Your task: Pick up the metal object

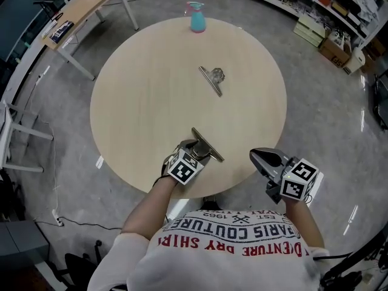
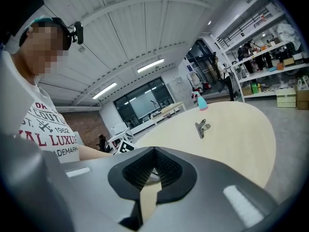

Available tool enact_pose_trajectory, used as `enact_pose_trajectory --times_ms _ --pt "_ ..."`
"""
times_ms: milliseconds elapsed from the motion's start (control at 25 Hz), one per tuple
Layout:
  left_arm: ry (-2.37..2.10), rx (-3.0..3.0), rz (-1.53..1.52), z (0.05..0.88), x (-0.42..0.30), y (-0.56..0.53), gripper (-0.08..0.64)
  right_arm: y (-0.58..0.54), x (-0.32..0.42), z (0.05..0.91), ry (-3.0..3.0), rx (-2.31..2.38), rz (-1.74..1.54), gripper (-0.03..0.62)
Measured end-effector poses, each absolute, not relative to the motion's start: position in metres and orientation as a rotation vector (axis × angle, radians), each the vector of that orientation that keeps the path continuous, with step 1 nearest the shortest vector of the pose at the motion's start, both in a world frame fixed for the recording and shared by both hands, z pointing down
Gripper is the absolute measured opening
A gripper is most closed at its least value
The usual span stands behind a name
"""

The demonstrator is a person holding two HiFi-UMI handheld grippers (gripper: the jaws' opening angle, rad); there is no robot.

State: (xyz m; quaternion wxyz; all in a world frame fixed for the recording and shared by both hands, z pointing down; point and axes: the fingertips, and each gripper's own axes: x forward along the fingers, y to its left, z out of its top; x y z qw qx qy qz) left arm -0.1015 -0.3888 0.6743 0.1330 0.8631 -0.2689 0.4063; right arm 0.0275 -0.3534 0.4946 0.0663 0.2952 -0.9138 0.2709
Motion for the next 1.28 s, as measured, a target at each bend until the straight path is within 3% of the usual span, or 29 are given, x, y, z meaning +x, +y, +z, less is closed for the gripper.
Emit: enact_pose_trajectory --times_ms 480,800,1280 --pt "-0.87 2.474 1.038 0.655 -0.101 -0.388 0.285 -0.349 0.018 0.506 -2.729 0.854 0.821 0.002" --pt "-0.978 2.553 0.766 0.55 -0.101 -0.35 0.285 -0.325 0.012 0.468 -2.806 0.806 0.691 0.002" --pt "-1.118 2.714 0.585 0.418 -0.094 -0.196 0.285 -0.209 -0.006 0.392 -2.944 0.582 0.361 0.002"
